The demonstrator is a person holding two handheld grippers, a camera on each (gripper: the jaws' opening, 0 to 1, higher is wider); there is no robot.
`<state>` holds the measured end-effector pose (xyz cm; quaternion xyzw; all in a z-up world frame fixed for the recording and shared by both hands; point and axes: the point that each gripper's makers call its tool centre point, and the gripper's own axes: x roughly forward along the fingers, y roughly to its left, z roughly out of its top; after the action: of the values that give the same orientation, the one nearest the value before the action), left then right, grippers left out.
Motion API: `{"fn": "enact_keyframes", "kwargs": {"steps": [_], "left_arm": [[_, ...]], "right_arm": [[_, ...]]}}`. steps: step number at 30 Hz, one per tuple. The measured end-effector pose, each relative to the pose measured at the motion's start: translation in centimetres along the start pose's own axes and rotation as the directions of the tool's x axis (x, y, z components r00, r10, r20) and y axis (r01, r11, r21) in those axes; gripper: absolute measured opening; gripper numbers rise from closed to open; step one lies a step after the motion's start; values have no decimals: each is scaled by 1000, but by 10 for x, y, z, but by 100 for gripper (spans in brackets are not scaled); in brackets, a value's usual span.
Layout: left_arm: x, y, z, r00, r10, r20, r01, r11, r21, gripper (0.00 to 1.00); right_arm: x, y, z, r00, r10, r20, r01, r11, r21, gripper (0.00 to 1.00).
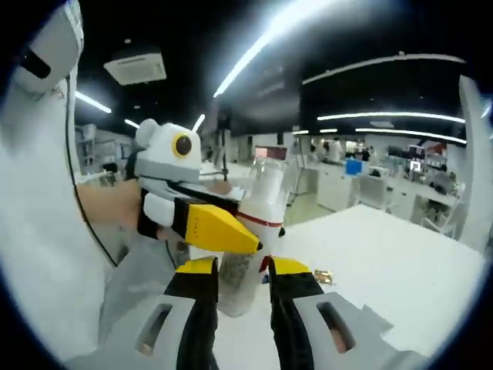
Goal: Arrange the skincare products in the storage area until every visible bottle or jar stands upright without overlapping.
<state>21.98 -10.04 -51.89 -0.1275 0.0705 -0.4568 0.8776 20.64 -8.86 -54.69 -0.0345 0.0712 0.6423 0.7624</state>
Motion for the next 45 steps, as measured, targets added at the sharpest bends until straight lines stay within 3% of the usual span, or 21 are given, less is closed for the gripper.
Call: {"fn": "enact_keyframes", "kwargs": {"steps": [1,3,6,11,13,19,23,27,30,33,36,37,38,41,43,45], "left_arm": [[-2,-5,1,999,-45,-6,45,999,8,16],[-6,-16,4,992,-126,-14,126,992,-6,15],[-10,-24,2,981,-189,-39,189,982,16,15],[-14,-36,17,962,-271,30,271,962,-11,15],[-16,-44,23,945,-321,65,323,946,-27,15],[-20,-46,29,933,-351,78,354,935,-26,14],[-18,-44,30,935,-346,79,348,937,-16,14],[-16,-40,22,943,-331,35,331,944,12,14],[-12,-34,16,955,-295,12,295,955,8,15],[-7,-23,10,974,-227,-9,227,973,-32,16],[3,-6,2,990,-140,-27,139,990,-33,17],[7,3,-1,996,-82,-36,81,996,-27,18],[10,9,-4,998,-39,-46,37,999,-33,18],[20,26,-12,994,89,-63,-92,995,-46,19],[26,39,-16,979,191,-67,-193,981,-34,19],[28,41,-17,968,244,-66,-246,969,-18,18]], "right_arm": [[-1,3,1,1000,16,7,-16,1000,10,24],[-7,12,12,990,112,81,-120,989,92,23],[-13,14,27,974,160,158,-183,973,139,21],[-13,29,27,964,247,100,-257,962,99,22],[-9,35,24,961,268,72,-274,956,102,26],[-8,44,36,951,281,126,-295,949,108,20],[-6,43,36,961,248,120,-261,959,106,19],[-5,42,29,975,207,76,-213,972,93,18],[-5,41,23,983,175,54,-179,979,96,18],[-2,17,10,995,97,4,-97,991,92,18],[3,0,-3,999,-10,-38,14,994,107,18],[4,-10,-8,995,-77,-63,83,990,110,18],[4,-13,-10,993,-97,-73,104,988,110,18],[6,-30,-21,963,-230,-137,241,968,71,18],[7,-40,-28,928,-324,-184,333,943,18,18],[6,-46,-32,902,-382,-200,387,922,-18,18]]}}
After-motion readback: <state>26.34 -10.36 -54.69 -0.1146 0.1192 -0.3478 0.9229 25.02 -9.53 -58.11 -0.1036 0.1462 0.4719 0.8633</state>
